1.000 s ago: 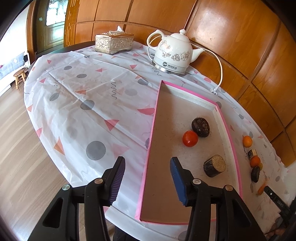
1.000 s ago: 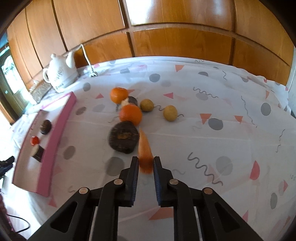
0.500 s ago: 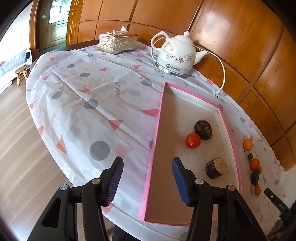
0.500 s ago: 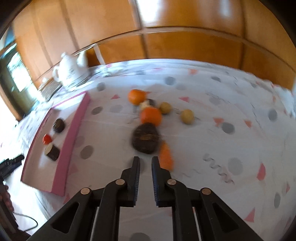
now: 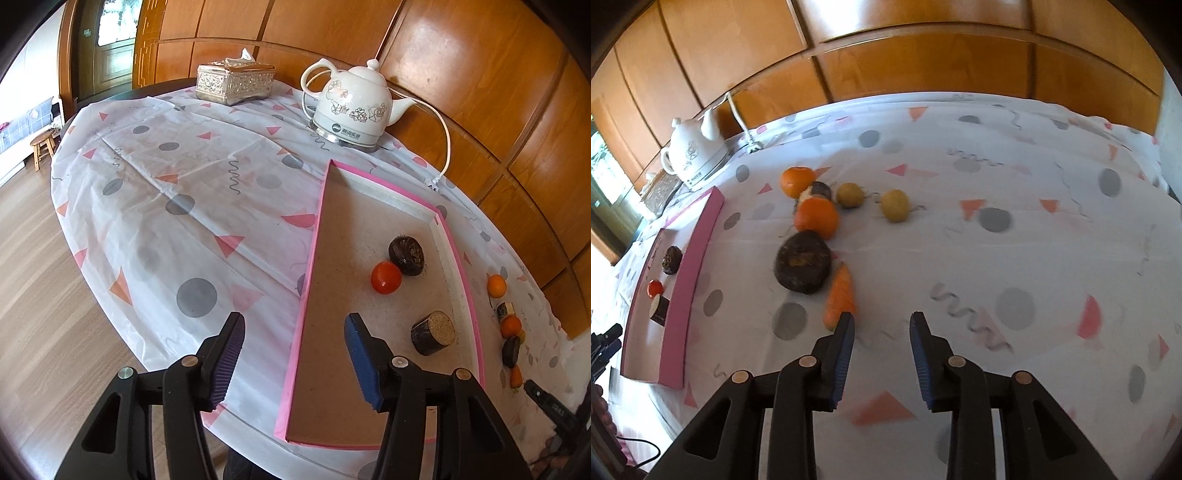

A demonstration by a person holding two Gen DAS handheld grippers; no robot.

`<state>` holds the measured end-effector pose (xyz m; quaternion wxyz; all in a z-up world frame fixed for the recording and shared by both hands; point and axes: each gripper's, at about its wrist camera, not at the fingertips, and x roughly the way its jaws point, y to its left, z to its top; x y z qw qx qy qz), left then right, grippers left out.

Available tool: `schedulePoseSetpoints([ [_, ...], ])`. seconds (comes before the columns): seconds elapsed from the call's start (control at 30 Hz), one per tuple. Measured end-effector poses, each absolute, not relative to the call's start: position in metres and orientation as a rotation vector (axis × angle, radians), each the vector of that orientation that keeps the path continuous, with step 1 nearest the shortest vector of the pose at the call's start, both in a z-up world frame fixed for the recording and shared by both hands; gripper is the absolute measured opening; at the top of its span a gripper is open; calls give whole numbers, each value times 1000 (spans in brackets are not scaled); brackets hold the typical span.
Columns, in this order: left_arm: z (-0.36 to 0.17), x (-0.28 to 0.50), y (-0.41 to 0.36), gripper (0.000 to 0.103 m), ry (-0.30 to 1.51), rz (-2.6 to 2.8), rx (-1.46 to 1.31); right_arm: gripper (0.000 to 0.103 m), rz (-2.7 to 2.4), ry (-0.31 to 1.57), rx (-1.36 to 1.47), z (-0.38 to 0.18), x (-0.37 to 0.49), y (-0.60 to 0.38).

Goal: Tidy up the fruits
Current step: 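Close the right gripper on the orange carrot, then carry the carrot with the right gripper into the pink tray and release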

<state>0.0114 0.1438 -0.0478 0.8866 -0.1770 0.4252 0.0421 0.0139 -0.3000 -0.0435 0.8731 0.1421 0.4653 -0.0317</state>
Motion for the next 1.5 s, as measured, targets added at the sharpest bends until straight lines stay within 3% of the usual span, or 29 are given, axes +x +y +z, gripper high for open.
schedulePoseSetpoints([
  [0.27,-51,13,146,60,894,93,-373,30,11,1046,223,-58,47,-267],
  [0.4,-52,14,148,60,894,96,-378,22,-11,1034,152,-57,41,-260],
  [0.7,-52,13,148,60,894,95,-376,22,25,909,191,-12,12,-256],
  [1.2,-54,12,149,60,896,98,-387,22,470,911,8,6,33,-99],
  [1.5,-57,12,150,59,903,100,-393,22,559,1017,-105,-25,44,-49],
])
